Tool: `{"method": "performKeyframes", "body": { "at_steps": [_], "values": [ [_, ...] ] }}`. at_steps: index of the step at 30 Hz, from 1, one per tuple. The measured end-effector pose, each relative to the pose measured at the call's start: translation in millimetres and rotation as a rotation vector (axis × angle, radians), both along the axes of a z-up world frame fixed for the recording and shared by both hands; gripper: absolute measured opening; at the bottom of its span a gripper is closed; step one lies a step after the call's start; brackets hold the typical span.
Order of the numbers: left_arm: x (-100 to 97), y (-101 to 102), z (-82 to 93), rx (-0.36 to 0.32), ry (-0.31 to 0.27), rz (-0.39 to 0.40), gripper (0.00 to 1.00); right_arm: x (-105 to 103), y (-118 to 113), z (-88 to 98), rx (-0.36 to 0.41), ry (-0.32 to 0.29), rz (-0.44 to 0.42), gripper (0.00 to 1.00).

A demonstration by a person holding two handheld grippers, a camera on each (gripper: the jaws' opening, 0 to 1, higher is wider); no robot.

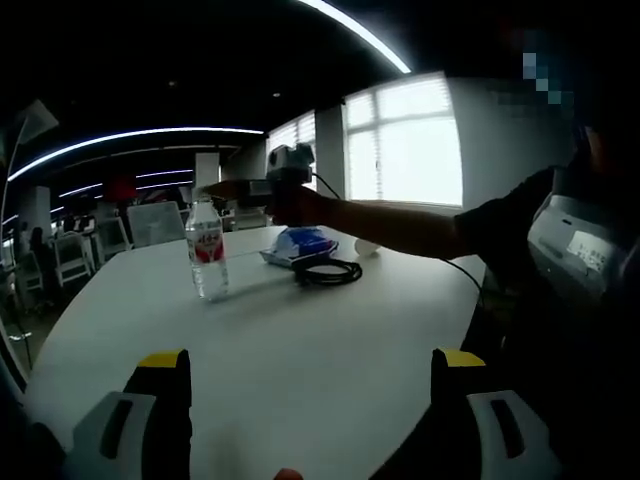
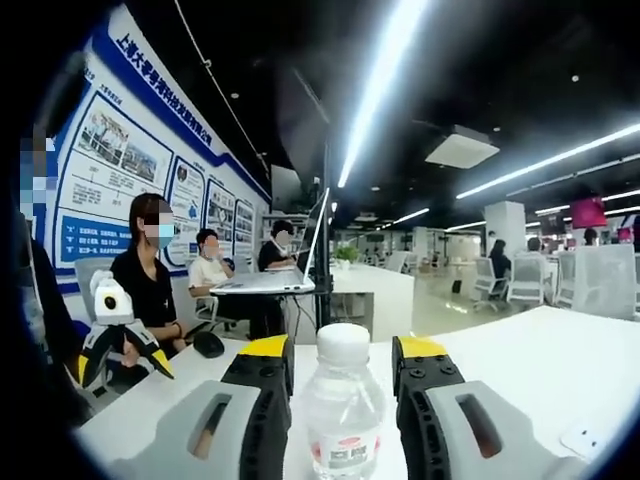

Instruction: Arrange the tabletop items into an orderly group along one side of the table until the central work area is clear of visible clutter.

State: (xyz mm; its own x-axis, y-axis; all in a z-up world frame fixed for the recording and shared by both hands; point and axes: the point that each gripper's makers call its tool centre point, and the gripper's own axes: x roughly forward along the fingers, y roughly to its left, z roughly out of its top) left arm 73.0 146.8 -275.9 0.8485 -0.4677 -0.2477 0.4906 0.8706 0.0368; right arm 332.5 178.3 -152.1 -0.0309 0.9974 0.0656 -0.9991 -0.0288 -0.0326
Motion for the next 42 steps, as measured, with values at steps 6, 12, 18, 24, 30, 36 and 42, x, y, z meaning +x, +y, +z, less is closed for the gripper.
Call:
{"method": "performKeyframes", "body": {
  "at_steps": [6,12,18,24,30,36,42],
  "values": [
    [1.1,-1.7,1.8,0.001,-0.002,0.000,1.00,-2.2,-9.6,5.1,0.008,-0.010,-0.015,0.37],
    [1.7,-6.4,4.4,0.008,-0.007,-0.008,1.00,-8.3,-18.3,8.0,0.017,-0.009,-0.016,0.37],
    [2.5,-9.2,6.7,0.009,-0.010,-0.010,1.00,-15.4,-27.9,14.5,0.028,-0.034,-0.017,0.36],
    [3.2,-13.4,7.8,0.014,-0.009,-0.017,1.00,-17.8,-41.8,15.2,0.028,-0.038,-0.017,0.36],
    [2.8,-13.3,9.9,0.022,-0.011,-0.015,1.00,-22.8,-59.8,15.7,0.029,-0.038,-0.027,0.37],
    [2.6,-15.5,8.7,0.021,-0.007,-0.015,1.00,-26.2,-77.7,11.8,0.016,-0.061,-0.045,0.40],
    [2.8,-19.2,8.3,0.021,-0.009,-0.024,1.00,-27.2,-88.8,9.3,0.010,-0.070,-0.057,0.40]
  ]
}}
